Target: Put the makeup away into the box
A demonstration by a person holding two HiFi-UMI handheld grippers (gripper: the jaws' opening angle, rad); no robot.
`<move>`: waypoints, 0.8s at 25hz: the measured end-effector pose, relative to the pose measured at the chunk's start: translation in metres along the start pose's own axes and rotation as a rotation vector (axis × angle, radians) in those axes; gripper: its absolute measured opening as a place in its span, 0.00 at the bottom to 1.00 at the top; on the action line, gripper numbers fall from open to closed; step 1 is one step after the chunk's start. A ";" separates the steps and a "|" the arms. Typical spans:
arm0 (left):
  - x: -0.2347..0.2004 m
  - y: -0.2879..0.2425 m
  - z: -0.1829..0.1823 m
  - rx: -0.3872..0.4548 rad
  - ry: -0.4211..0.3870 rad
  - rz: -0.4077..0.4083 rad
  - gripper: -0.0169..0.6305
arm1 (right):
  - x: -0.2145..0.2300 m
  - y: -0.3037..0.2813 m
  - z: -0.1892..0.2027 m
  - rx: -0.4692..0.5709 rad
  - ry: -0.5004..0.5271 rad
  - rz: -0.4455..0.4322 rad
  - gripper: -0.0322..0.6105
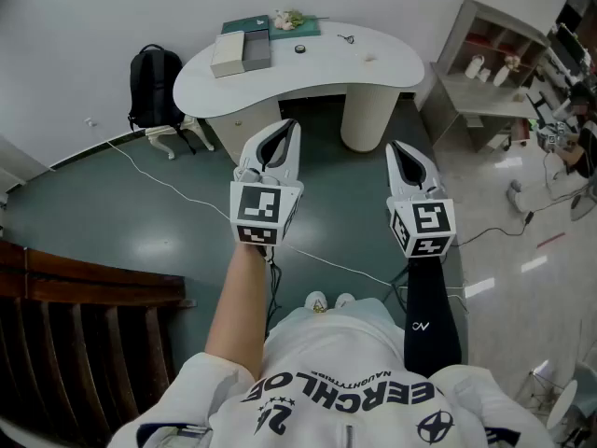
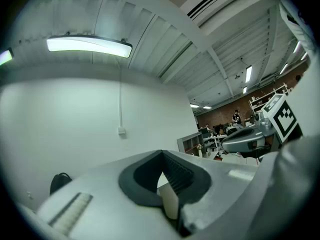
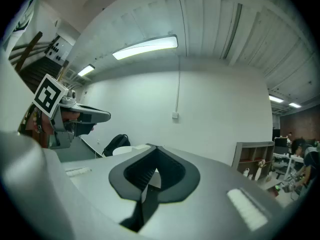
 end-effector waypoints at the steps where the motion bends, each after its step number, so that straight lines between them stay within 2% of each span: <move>1: -0.001 0.000 0.002 -0.001 0.000 0.004 0.03 | -0.002 -0.001 0.001 0.001 -0.001 0.002 0.10; 16: 0.016 0.009 -0.004 0.001 0.001 0.023 0.03 | 0.000 0.006 0.010 -0.001 -0.022 -0.001 0.10; 20: 0.017 0.010 -0.004 -0.007 0.016 0.024 0.03 | -0.002 0.007 0.013 -0.014 0.005 0.007 0.10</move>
Point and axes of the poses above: the fingertips, and each gripper's own axes: y backward along the fingers, x to its right, z out of its underside, the point moved 4 cm from there along y, backward along the fingers, and after that the axes turned 9 degrees about -y, right-handed, at the moved point
